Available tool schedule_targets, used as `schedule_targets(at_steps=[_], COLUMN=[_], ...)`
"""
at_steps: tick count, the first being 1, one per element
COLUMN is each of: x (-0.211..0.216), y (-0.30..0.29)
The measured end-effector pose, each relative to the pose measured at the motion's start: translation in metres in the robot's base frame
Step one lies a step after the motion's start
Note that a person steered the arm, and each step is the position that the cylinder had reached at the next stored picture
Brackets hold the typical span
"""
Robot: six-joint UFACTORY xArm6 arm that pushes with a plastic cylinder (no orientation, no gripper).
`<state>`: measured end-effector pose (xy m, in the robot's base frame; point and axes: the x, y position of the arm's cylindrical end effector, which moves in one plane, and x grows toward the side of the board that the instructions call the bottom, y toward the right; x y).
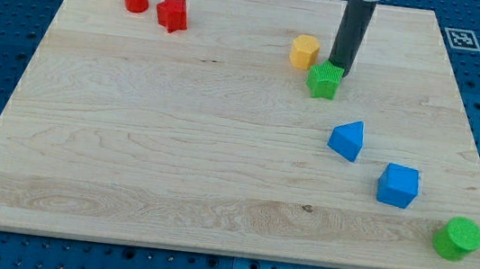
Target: Slide green star towards center
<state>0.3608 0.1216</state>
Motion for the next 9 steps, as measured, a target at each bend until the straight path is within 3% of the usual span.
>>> schedule_targets(at_steps=[5,8,9], x=[0.040,0.040,0.023], y=[-0.011,-0.034,-0.016])
